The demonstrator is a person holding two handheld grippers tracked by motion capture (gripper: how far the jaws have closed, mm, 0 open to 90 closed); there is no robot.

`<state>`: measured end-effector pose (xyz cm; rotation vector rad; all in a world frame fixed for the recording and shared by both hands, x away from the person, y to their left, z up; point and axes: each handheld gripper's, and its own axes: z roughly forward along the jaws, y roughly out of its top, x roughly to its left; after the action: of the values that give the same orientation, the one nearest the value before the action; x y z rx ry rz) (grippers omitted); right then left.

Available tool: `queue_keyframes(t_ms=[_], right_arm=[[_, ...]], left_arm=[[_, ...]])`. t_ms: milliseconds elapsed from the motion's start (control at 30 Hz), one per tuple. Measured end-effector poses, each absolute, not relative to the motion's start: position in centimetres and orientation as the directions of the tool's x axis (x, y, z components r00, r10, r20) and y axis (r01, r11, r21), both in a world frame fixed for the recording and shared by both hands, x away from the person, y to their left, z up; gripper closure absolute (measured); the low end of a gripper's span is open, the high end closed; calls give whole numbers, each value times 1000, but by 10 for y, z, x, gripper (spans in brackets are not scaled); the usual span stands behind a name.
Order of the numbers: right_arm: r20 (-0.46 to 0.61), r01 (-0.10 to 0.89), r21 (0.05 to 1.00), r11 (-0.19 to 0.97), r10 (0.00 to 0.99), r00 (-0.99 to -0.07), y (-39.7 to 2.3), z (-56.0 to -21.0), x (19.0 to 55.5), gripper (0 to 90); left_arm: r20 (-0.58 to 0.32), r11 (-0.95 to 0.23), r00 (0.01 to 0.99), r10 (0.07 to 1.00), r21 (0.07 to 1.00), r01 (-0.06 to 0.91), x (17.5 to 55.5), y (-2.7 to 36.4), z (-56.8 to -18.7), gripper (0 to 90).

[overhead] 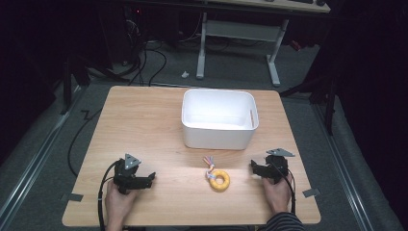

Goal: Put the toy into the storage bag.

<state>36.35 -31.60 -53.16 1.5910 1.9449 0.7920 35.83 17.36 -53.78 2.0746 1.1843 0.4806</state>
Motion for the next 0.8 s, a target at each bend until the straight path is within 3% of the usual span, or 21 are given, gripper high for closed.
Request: queue_keyframes(t_ms=[800], right_arm=[[-18, 682, 707, 185, 969, -245, -322, -531, 363, 167]], left_arm=[[-16, -334, 501, 866, 725, 602, 357, 174, -537, 133]])
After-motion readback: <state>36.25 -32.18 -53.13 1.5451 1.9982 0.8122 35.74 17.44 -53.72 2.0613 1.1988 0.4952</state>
